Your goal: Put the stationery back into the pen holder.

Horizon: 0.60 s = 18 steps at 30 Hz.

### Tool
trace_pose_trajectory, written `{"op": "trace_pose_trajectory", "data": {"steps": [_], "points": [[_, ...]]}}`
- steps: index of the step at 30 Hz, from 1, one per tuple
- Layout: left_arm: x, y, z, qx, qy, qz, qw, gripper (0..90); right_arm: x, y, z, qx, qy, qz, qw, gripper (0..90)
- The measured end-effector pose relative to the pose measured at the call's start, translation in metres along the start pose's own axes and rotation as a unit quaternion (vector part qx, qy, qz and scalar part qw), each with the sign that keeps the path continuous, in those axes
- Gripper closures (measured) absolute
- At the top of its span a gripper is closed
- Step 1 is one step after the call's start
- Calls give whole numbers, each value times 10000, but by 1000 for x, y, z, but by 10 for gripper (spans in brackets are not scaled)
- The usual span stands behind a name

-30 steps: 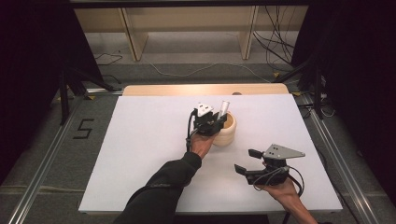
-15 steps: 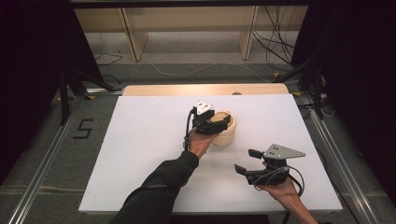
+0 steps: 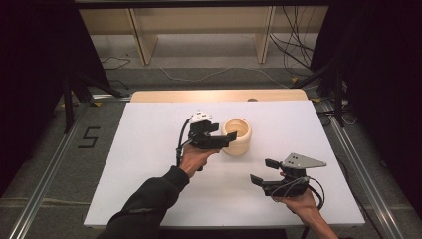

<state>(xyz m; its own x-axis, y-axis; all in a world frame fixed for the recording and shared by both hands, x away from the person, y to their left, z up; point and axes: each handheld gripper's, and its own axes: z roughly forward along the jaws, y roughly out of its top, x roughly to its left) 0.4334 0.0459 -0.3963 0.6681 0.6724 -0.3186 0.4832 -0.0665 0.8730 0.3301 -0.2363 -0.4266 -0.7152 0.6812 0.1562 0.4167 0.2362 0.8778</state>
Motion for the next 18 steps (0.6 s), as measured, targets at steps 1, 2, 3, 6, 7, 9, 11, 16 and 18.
{"op": "trace_pose_trajectory", "data": {"steps": [1, 2, 3, 6, 7, 9, 11, 16, 18], "points": [[1, -1, -6, 1, -30, -2, 10000, 189, 0, 0, 0, 2, -7, -11, 10000, 202], [2, -3, -11, 8, -54, 1, 10000, 187, 0, 0, 0, 1, 1, -22, 10000, 202], [3, -4, -16, 17, -66, 41, 10000, 185, 0, 0, 1, 8, 6, -18, 10000, 201], [5, -9, -30, 26, -95, 129, 9999, 180, 0, 0, 1, 28, 16, 2, 10000, 201], [5, -11, -34, 34, -108, 160, 9998, 179, 0, 0, 1, 29, 27, 14, 10000, 201], [6, -14, -42, 34, -105, 186, 9998, 178, 0, 0, 1, 25, 38, 29, 10000, 201], [6, -17, -47, 64, -114, 214, 9997, 176, 0, 0, 1, 22, 55, 38, 10000, 200], [4, -25, -54, 117, -121, 287, 9994, 170, 1, -1, 2, 19, 70, 55, 10000, 199], [3, -28, -57, 153, -152, 352, 9991, 166, 1, -1, 2, 24, 83, 58, 9999, 199]]}}
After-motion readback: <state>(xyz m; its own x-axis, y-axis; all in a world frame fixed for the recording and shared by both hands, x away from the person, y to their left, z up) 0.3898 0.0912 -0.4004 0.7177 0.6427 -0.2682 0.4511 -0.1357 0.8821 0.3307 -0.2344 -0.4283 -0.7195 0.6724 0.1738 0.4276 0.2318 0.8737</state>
